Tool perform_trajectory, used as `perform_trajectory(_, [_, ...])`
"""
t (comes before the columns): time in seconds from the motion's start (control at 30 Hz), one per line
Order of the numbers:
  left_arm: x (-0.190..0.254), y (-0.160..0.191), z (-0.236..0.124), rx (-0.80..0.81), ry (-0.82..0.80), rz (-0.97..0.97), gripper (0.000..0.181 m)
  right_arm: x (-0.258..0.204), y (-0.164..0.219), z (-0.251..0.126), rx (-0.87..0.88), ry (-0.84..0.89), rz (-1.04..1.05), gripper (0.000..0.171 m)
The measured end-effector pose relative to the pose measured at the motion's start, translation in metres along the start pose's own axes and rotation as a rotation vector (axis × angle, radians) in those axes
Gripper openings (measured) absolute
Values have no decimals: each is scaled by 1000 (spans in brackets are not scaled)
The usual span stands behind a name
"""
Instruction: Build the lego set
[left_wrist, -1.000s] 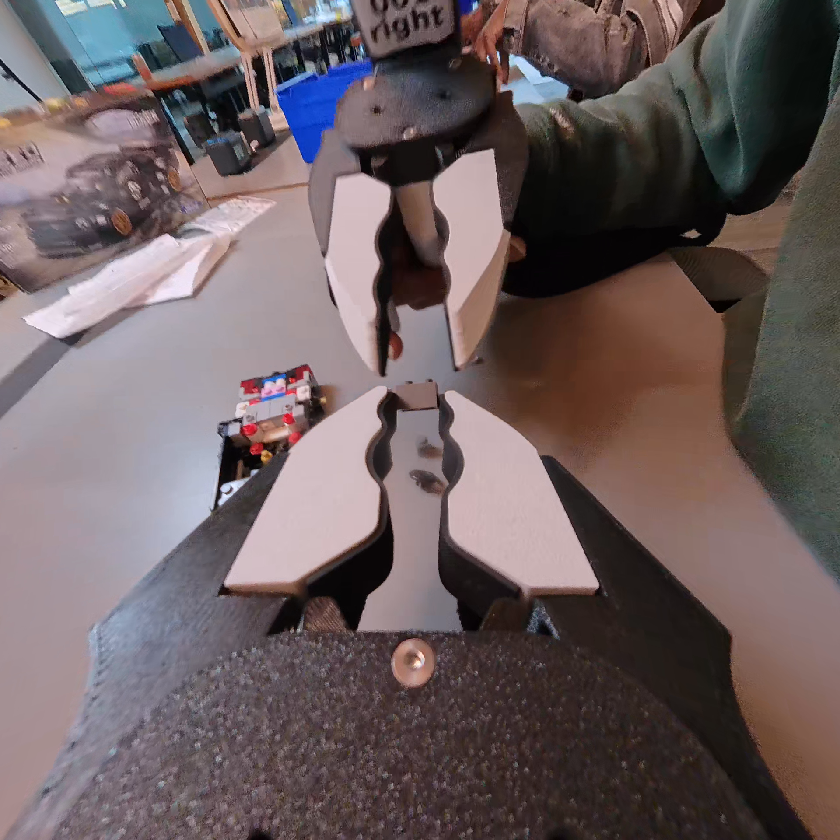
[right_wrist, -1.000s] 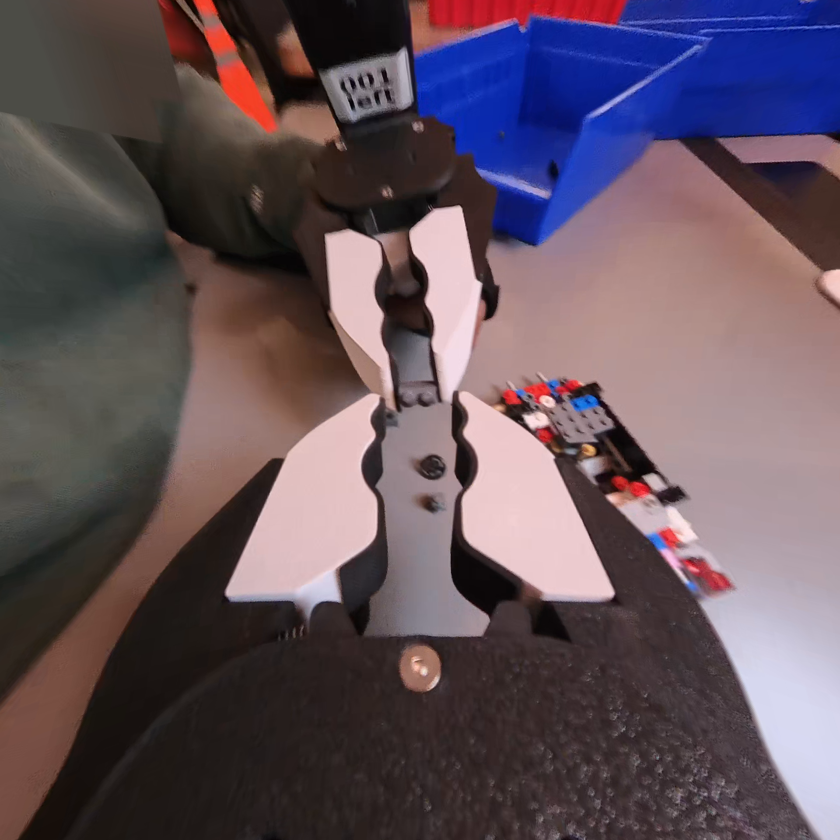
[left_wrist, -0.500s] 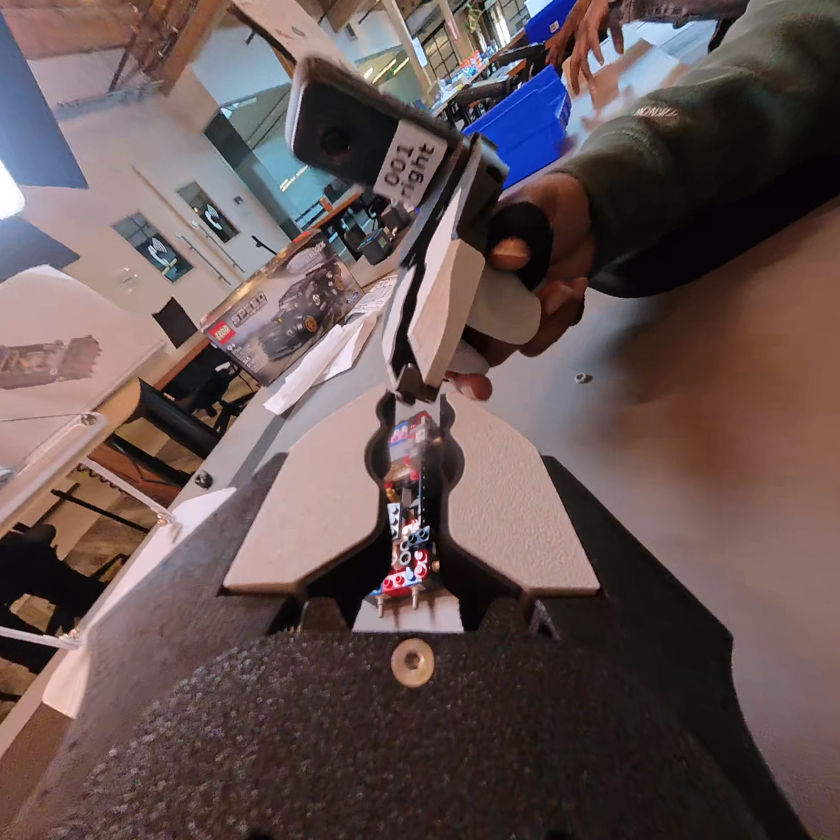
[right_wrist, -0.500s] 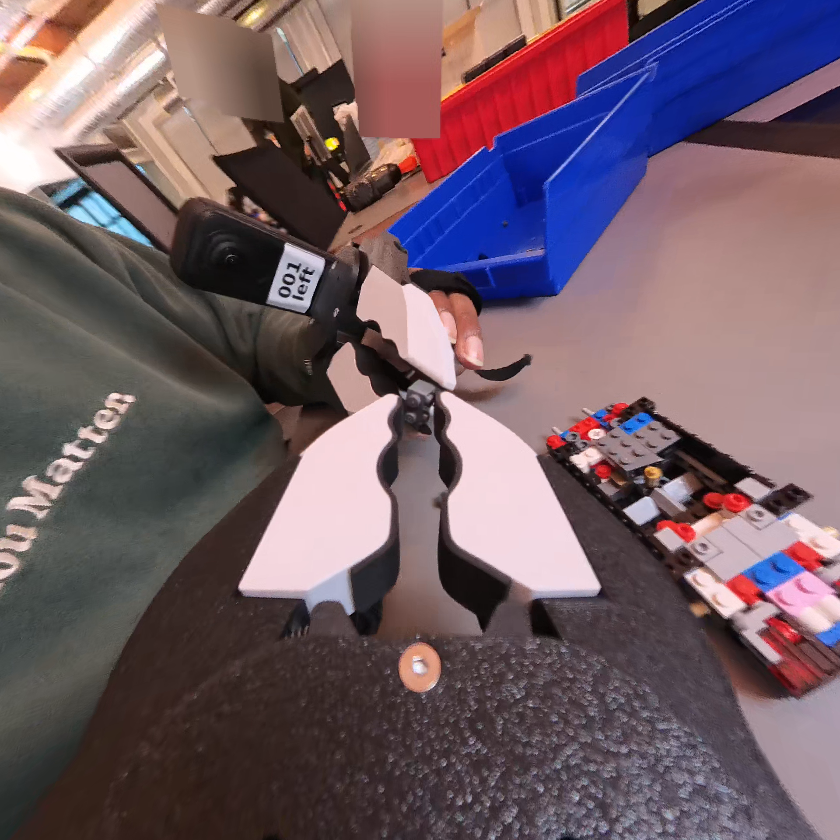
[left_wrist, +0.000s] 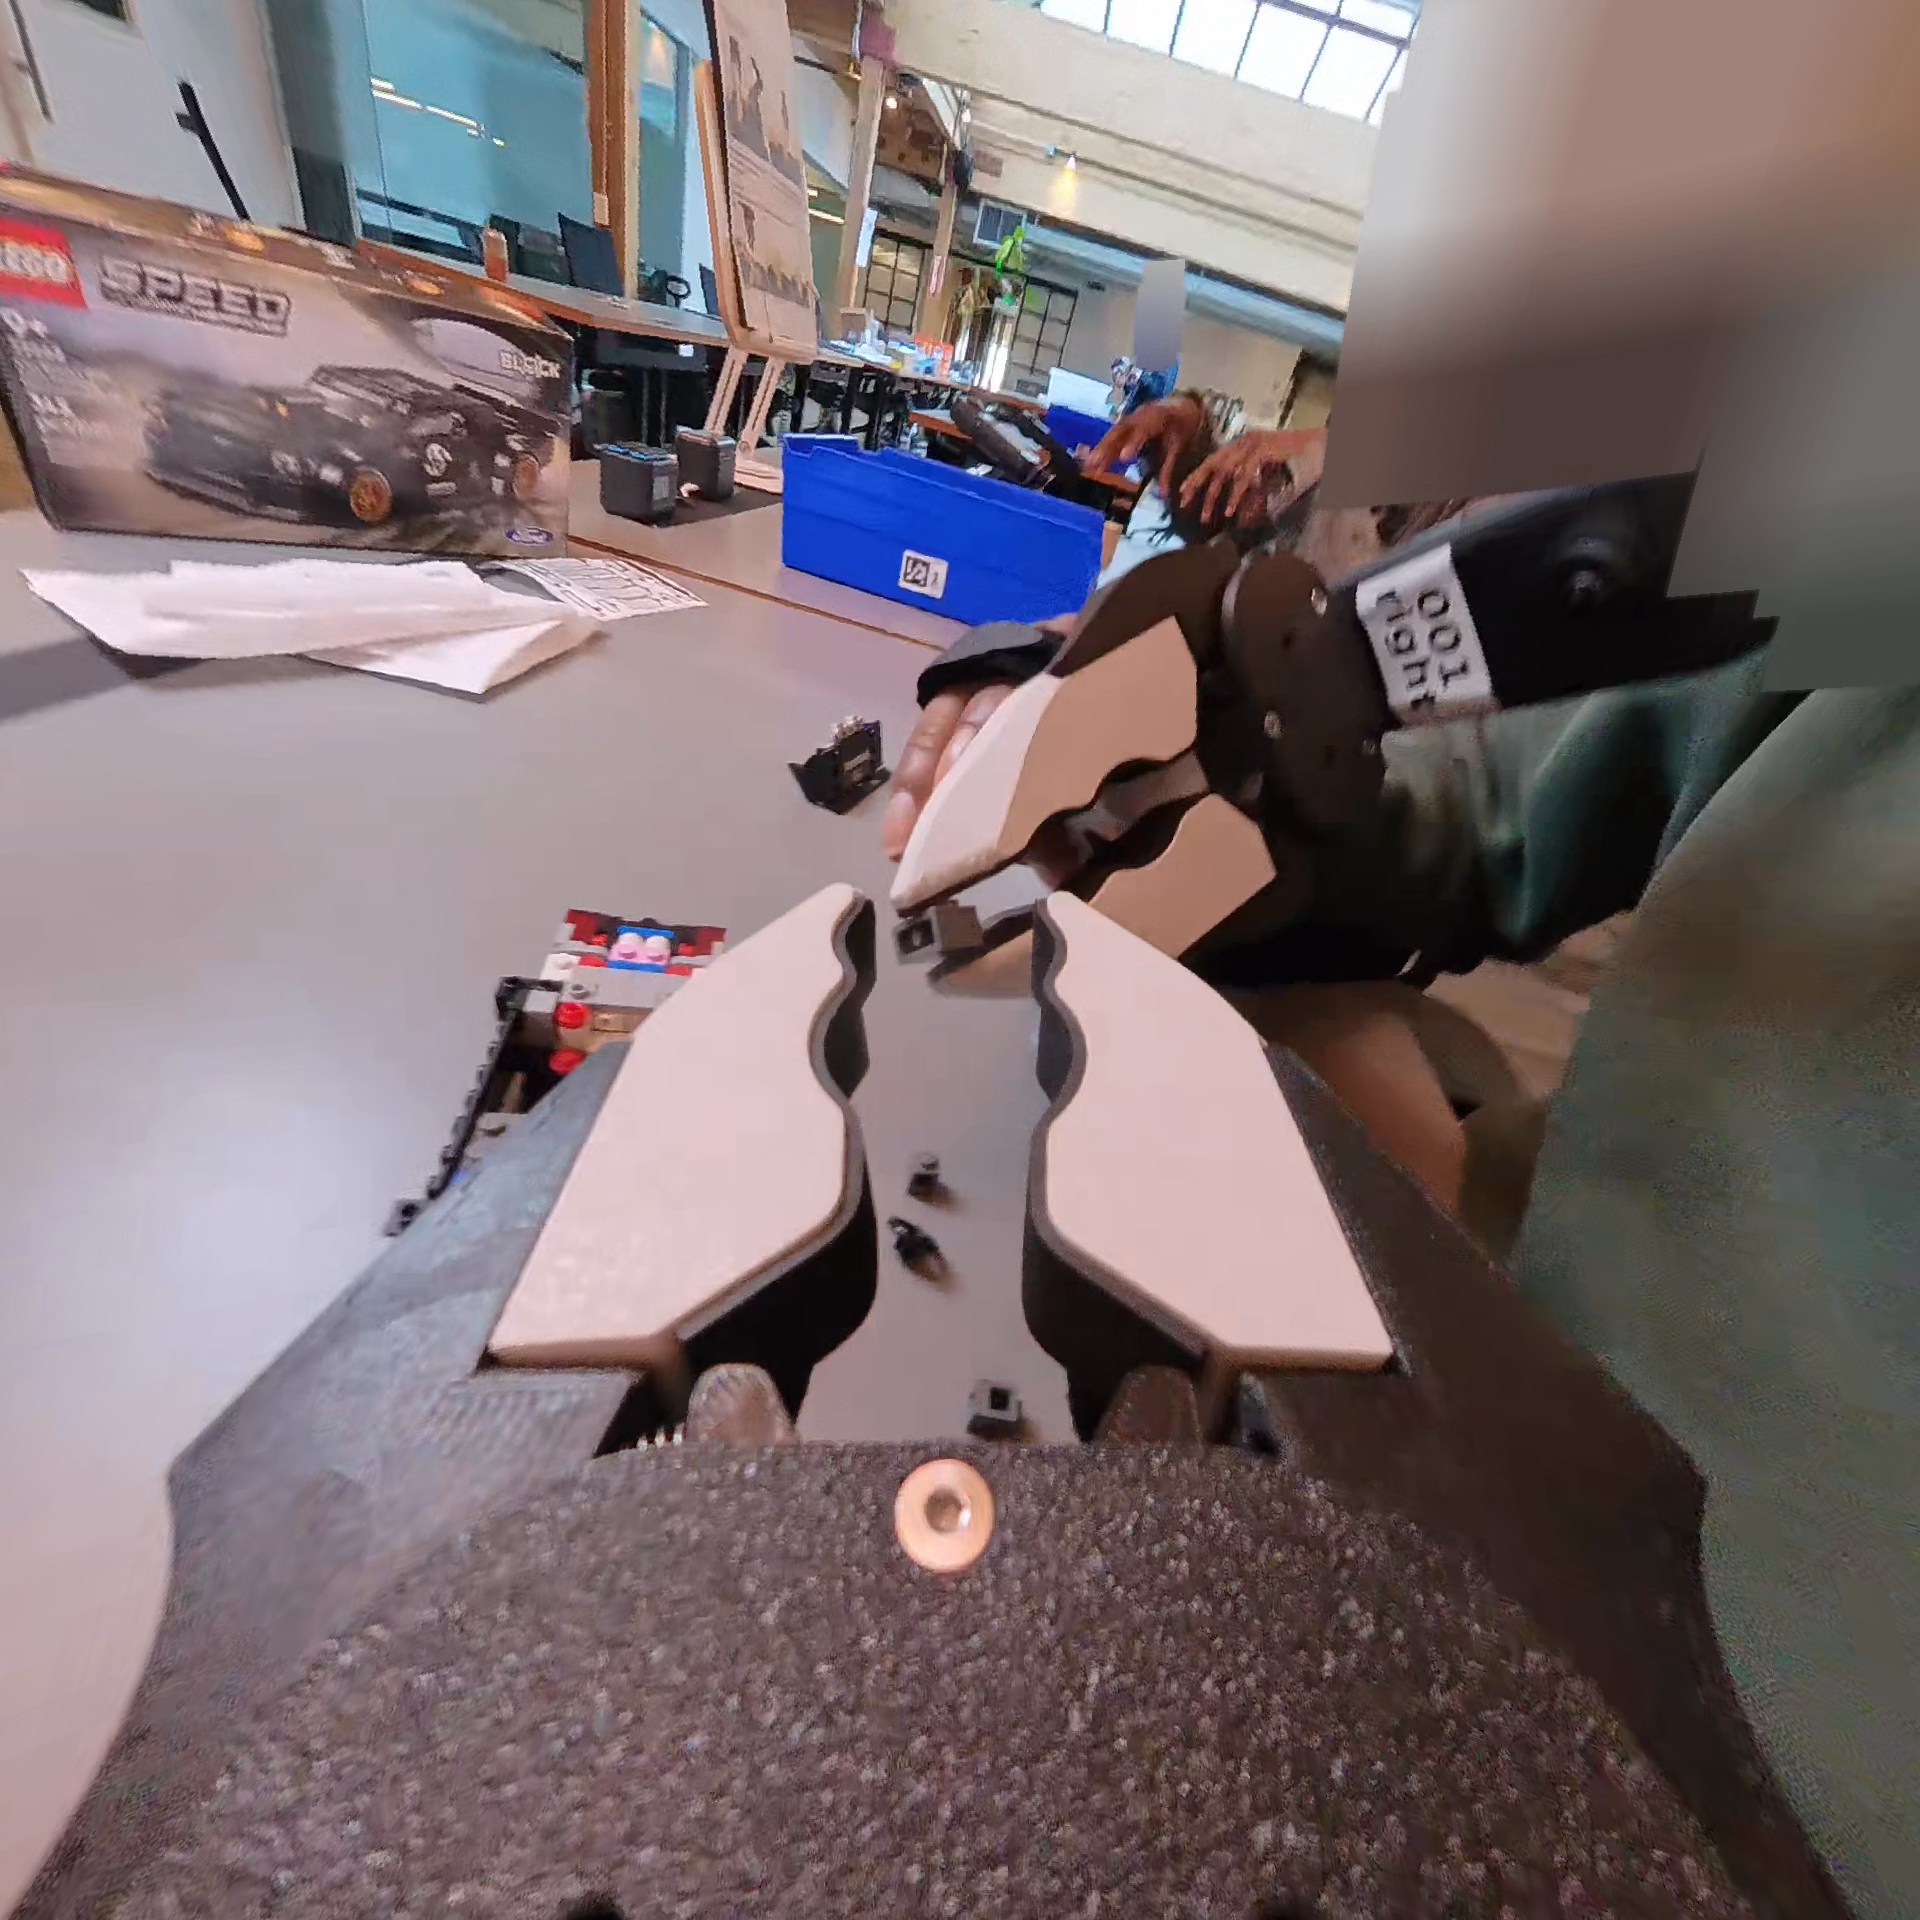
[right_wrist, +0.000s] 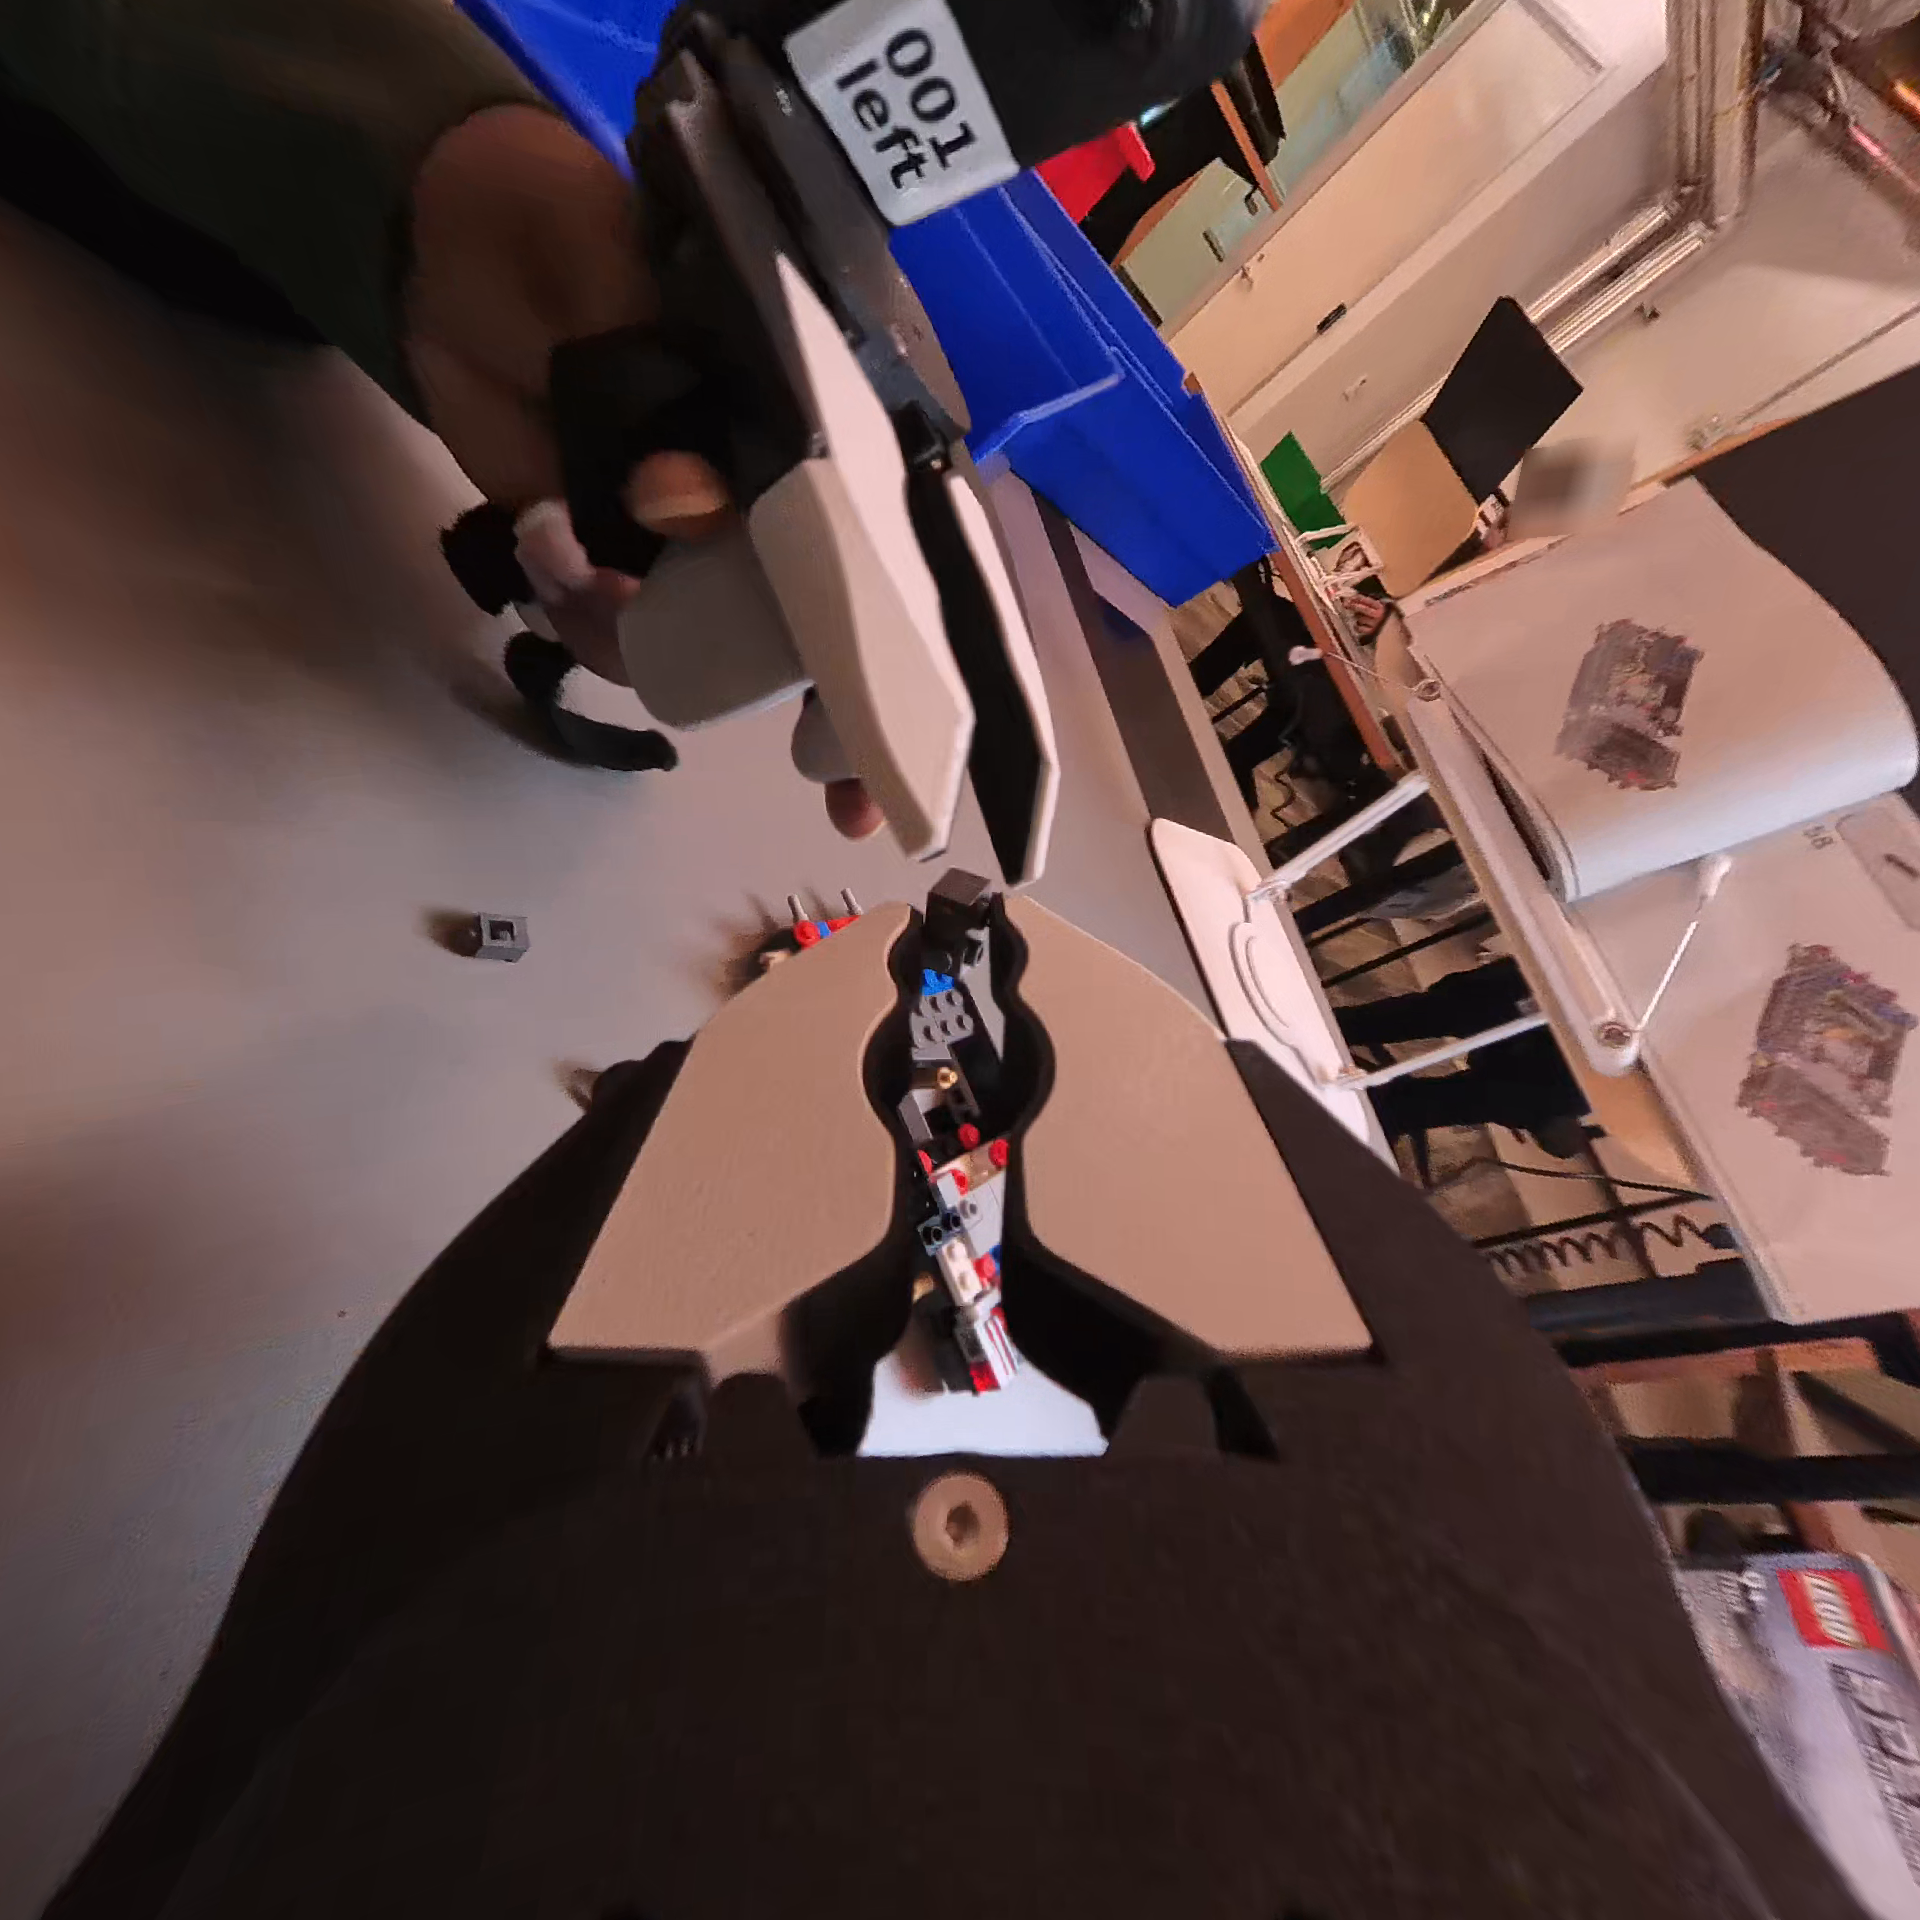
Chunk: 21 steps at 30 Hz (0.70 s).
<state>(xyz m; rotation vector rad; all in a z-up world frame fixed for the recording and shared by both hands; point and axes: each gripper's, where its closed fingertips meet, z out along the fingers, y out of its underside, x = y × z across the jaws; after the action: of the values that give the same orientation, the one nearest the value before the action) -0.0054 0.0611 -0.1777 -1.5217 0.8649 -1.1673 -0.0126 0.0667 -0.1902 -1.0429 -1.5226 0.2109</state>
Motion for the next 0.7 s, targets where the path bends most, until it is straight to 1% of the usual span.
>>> perform_trajectory(0.07, [1, 1, 2, -1, 15, -65, 25, -1, 0, 1, -3, 8, -18, 12])
perform_trajectory(0.13, [-2, 7, 4, -39, -9, -63, 23, -1, -1, 1, 0, 0, -3, 12])
perform_trajectory(0.23, [-1, 8, 4, -52, -10, -56, 16, -2, 0, 1, 4, -8, 10, 12])
perform_trajectory(0.3, [-1, 8, 2, -63, -5, -37, 12, -3, -3, 0, 34, -23, 46, 12])
perform_trajectory(0.43, [-5, 4, -5, -61, -7, 6, 11, 5, -9, -7, 108, -36, 113, 14])
perform_trajectory(0.53, [-9, -1, -13, -68, -34, 81, 11, 11, -2, -9, 104, -49, 158, 18])
perform_trajectory(0.6, [-23, -8, -24, -98, -133, 188, 11, 13, 10, -8, 68, -73, 192, 19])
perform_trajectory(0.63, [-35, -15, -34, -117, -220, 261, 11, 10, 16, -8, 46, -107, 207, 19])
perform_trajectory(0.7, [-68, -33, -66, -187, -467, 424, 12, -5, 31, -7, -27, -243, 259, 19])
